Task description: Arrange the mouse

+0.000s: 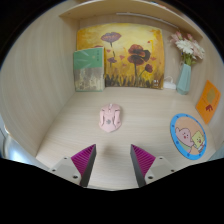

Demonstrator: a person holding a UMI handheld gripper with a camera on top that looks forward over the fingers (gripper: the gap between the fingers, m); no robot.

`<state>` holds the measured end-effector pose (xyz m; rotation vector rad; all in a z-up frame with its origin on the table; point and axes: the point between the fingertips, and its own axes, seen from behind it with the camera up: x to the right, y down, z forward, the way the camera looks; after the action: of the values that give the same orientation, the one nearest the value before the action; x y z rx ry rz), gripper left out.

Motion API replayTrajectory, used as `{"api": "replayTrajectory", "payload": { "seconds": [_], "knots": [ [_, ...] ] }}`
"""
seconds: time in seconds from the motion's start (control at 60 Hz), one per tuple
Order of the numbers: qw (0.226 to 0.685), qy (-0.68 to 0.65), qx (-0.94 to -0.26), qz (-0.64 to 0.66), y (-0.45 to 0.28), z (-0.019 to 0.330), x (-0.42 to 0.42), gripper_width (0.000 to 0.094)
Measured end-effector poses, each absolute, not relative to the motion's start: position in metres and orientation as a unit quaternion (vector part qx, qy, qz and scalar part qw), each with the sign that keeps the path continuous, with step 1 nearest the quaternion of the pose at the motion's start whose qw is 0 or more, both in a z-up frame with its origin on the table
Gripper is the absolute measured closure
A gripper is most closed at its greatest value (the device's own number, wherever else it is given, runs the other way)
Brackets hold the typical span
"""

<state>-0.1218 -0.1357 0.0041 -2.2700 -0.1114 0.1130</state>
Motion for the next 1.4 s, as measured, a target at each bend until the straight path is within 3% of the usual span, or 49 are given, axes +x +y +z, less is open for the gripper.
{"api": "replayTrajectory", "payload": {
  "seconds": [0.483, 0.817, 0.95, 1.033, 1.3, 1.4],
  "knots": [
    [0.423, -0.051, -0.904, 0.027, 0.003, -0.014, -0.151, 0.0267],
    [0.404, -0.024, -0.914, 0.020, 0.007, -0.015, -0.143, 0.0584],
    [0.383, -0.031, -0.922, 0.040, 0.004, -0.012, -0.142, 0.0584],
    [0.388, -0.054, -0.919, 0.037, 0.005, 0.017, -0.130, 0.0586],
    [0.489, -0.068, -0.870, -0.012, 0.014, 0.187, -0.002, 0.0584],
    [0.512, -0.065, -0.856, -0.038, 0.008, 0.222, 0.063, 0.0585]
  ]
}}
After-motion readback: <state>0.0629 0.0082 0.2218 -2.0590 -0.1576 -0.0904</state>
